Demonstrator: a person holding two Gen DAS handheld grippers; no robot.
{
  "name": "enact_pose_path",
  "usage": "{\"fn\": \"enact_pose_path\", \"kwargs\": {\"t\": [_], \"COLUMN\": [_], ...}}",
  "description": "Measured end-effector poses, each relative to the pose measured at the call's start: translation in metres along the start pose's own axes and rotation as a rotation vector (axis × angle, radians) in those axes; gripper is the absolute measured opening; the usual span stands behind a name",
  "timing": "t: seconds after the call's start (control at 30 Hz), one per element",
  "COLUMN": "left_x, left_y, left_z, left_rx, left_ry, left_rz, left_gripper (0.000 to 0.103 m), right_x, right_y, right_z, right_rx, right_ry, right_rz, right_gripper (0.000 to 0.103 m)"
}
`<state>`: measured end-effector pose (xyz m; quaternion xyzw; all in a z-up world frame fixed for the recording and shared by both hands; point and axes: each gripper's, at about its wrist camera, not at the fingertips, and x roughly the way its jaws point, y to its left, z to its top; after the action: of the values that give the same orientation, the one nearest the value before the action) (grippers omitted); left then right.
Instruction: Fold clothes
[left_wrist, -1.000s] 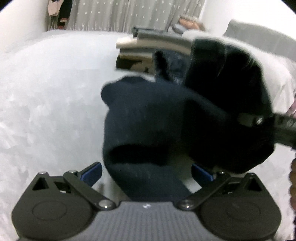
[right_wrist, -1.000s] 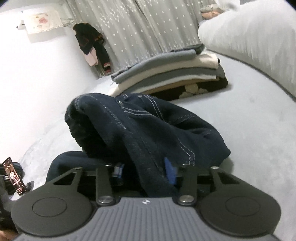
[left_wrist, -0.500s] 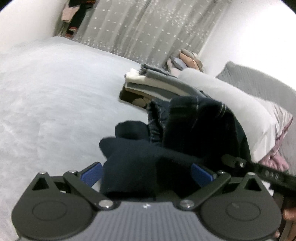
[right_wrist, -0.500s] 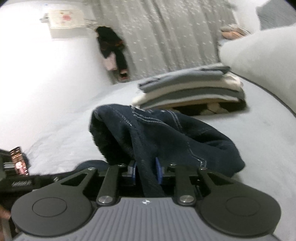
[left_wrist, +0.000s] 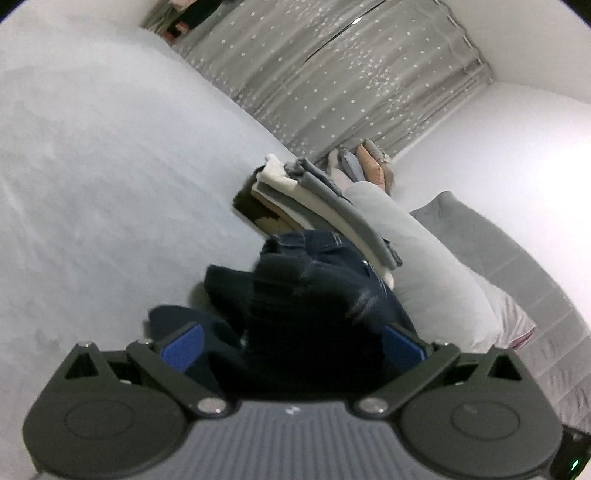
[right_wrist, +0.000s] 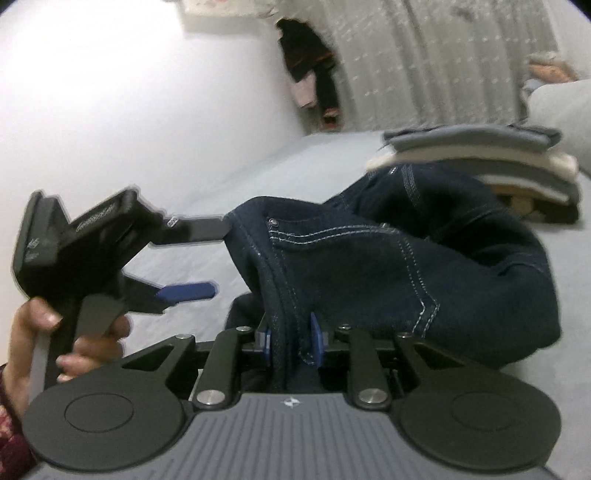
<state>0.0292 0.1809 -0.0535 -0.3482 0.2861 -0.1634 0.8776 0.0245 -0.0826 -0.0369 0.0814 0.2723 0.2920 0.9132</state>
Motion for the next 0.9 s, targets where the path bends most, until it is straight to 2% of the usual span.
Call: {"fn": "enact_pose_path", "kwargs": {"t": [0.2,0.3,0.43,0.57,0.63,0.73,0.9], "left_x": [0.007,0.013,0.021,0.016,0.012,0.006,-0.011], "left_y": [0.005,0.003,-0.002,-0.006,-0.009,-0.010,-0.017], "left_z": [-0.003,-0.005,-0.008,-0.009,-0.008,-0.005,-0.002], "left_rx": [-0.054,-0.062,-0.045,-0.017,-0.002,0.009,0.094], "left_ry": [0.001,0.019,0.028,-0.025,-0.055,-0.104,-0.245], "left_rz": [0.018,0.017,0.052,0.090,0.108,0.142,0.249], "left_gripper": [0.101,0.091,0.065,0.031,0.026,0.022,0.021], "right_x": [0.012,0.020,0.025,0.021,0.013,-0.001,-0.028], "right_y": [0.012,0.022,0.034,0.032,0.031,0.031,0.022], "right_z": [-0.009,-0.015,-0.020,-0.016,-0.012,-0.004,0.011], "right_rx": [-0.028,-0.060,-0.119,-0.090,-0.076,-0.069,-0.023], "right_ry": [0.094,0.150,0.178,0.156,0.124,0.054,-0.053], "right_rz": [0.096,0.117,0.101,0.119,0.154,0.203,0.237], "right_gripper": [0.023,0.021,0.022,0.033,0.037,0.052,0.058]}}
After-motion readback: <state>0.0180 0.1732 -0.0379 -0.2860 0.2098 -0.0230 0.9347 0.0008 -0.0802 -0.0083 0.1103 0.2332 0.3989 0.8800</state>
